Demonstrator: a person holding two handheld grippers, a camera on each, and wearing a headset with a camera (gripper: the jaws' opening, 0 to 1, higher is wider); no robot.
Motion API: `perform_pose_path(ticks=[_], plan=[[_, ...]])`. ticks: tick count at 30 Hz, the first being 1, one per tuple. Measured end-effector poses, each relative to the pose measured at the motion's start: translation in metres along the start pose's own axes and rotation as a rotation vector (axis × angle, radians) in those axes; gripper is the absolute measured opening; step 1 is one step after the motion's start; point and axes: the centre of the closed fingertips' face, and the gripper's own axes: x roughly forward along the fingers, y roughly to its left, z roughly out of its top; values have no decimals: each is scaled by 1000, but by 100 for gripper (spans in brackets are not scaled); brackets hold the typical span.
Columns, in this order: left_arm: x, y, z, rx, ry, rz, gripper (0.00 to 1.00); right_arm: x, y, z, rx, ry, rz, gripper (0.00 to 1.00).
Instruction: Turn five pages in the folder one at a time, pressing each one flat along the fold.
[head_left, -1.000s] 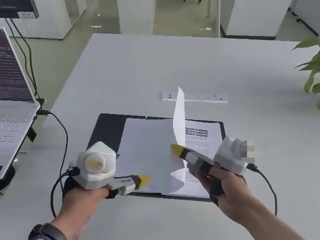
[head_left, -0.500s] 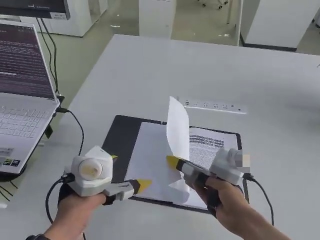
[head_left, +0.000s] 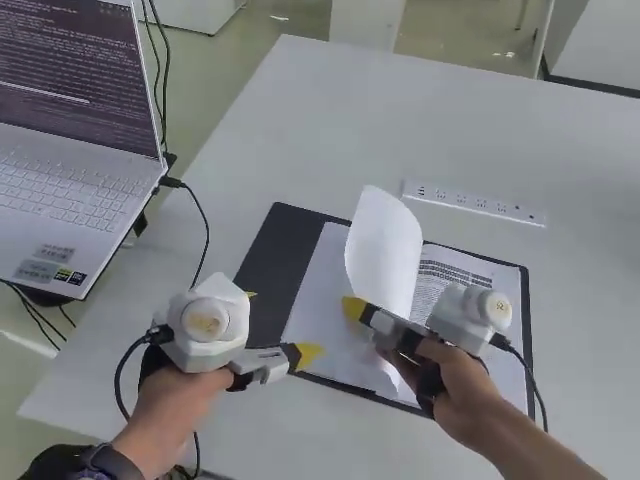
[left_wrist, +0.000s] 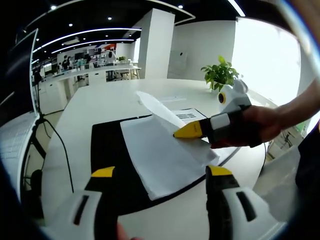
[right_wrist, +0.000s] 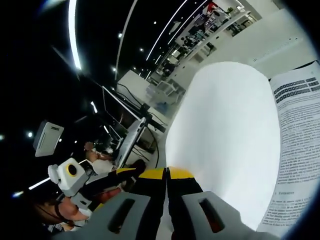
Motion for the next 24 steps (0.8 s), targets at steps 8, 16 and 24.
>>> perform_pose_path(ticks=[8,16,24], plan=[[-5,8,-10,-30,6,19,71,28,-4,-17,53,42,8,0],[-9,15,-24,-61,21,34,71,47,-28,-29,104,83,-32,0],[-12,17,-30,-55,39,43,70,63,-58,-53,126,132,-124,0]])
